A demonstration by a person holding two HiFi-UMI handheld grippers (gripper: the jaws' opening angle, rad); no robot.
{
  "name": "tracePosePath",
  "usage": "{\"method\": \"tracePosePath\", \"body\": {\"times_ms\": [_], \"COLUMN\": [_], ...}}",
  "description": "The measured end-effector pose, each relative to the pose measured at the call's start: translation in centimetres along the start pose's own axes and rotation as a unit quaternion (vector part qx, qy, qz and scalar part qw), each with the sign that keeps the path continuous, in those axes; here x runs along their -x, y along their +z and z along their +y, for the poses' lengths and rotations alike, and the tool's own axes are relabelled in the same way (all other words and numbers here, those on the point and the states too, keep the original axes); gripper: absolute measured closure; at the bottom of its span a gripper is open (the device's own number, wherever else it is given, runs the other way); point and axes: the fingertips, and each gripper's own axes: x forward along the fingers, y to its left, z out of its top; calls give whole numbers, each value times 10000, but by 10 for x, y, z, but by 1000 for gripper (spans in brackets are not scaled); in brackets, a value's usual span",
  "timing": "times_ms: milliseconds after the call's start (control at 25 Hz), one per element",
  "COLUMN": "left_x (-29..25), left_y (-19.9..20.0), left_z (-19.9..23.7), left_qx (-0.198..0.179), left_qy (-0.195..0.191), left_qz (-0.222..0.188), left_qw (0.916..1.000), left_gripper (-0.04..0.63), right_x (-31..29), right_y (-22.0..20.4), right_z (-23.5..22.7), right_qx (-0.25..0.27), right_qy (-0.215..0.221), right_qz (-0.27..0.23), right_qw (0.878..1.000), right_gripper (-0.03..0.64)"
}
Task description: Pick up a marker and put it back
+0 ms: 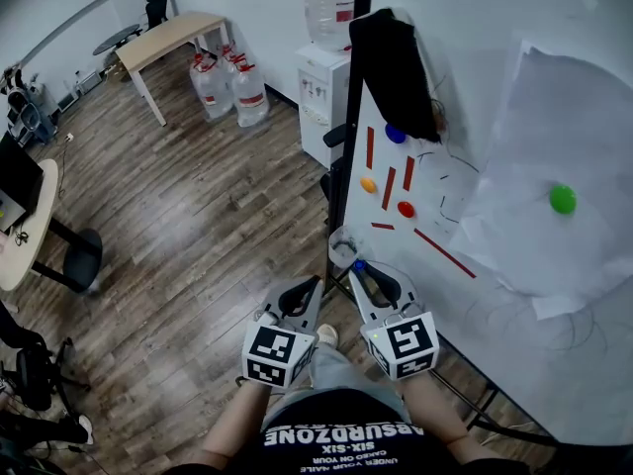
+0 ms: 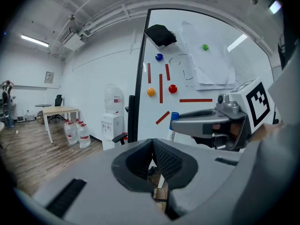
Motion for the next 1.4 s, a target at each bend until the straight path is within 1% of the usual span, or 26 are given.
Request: {"method": "tracePosePath", "body": {"times_ms": [400, 640, 1120, 1400], "left_x": [-4, -7, -7, -4], "left_y": [-3, -8, -13, -16], "left_z": [-7, -13, -22, -21], "left_qx": [12, 23, 28, 41], "left_qy": [-37, -73, -90, -41], "left_qz": [47, 119, 160, 189], "left_qw": [10000, 9999, 9998, 9998], "left_gripper": [586, 588, 588, 588], "right_x": [-1, -2, 4, 5], "right_y": [-37, -52, -58, -56], "right_z": [2, 6, 6, 7], "right_qx": [-167, -198, -214, -212], "right_qy": [105, 201, 227, 241], "right_qz": [419, 593, 643, 617], "right_qw": [9989, 9978, 9974, 9976], "right_gripper": [551, 551, 551, 551]}}
